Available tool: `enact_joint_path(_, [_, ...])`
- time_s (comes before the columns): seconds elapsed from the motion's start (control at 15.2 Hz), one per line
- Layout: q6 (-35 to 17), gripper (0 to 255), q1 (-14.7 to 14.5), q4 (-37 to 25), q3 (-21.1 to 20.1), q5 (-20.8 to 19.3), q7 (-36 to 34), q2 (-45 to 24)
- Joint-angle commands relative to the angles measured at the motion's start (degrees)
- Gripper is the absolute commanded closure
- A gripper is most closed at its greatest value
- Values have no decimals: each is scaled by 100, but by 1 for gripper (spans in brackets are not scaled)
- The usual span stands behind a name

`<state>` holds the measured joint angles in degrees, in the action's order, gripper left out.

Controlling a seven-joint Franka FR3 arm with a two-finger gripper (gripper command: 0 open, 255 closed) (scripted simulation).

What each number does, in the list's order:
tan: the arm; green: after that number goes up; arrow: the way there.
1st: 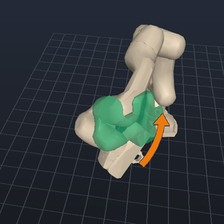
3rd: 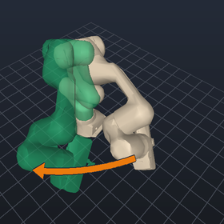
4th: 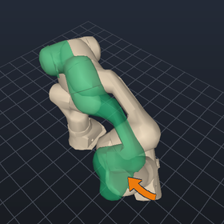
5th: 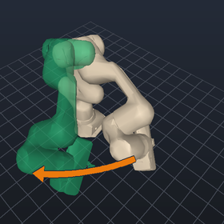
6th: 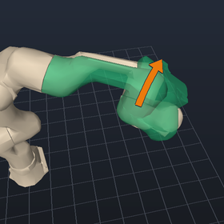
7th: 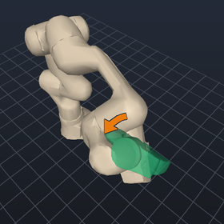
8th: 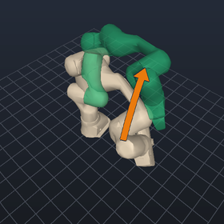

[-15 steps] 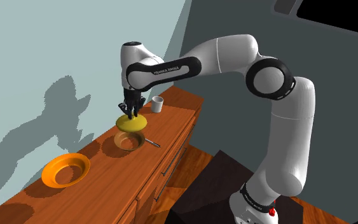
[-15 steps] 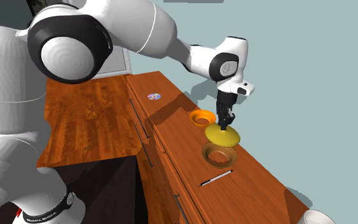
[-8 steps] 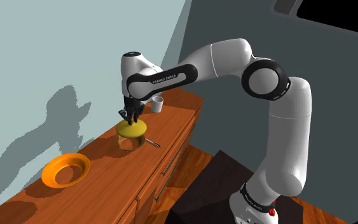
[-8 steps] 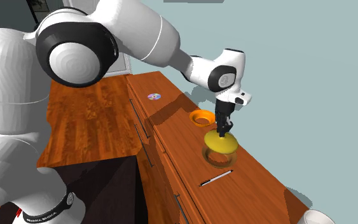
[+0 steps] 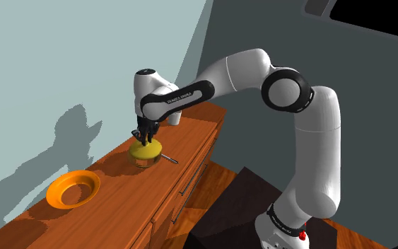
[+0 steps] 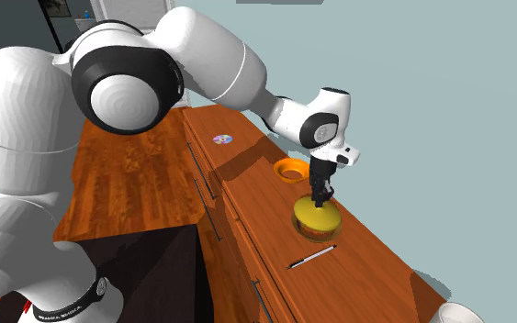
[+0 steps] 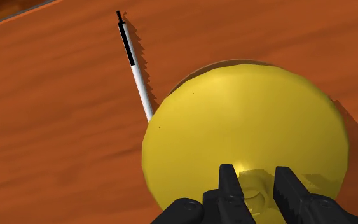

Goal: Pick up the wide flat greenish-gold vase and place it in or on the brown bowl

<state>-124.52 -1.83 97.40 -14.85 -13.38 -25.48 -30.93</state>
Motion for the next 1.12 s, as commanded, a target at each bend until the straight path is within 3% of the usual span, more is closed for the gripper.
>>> enact_joint_path(0.0, [-105, 255, -9, 46, 14, -26, -26, -58])
enact_joint_path(0.46, [-105, 255, -10, 46, 14, -26, -26, -58])
enact_joint_path(0.53, [-106, 0, -10, 46, 14, -26, -26, -58])
enact_joint_path(0.86, [-106, 0, -9, 47, 14, -25, -26, -57])
enact_joint_path(1.06, [340, 0, 6, -129, -54, 83, 42, 221])
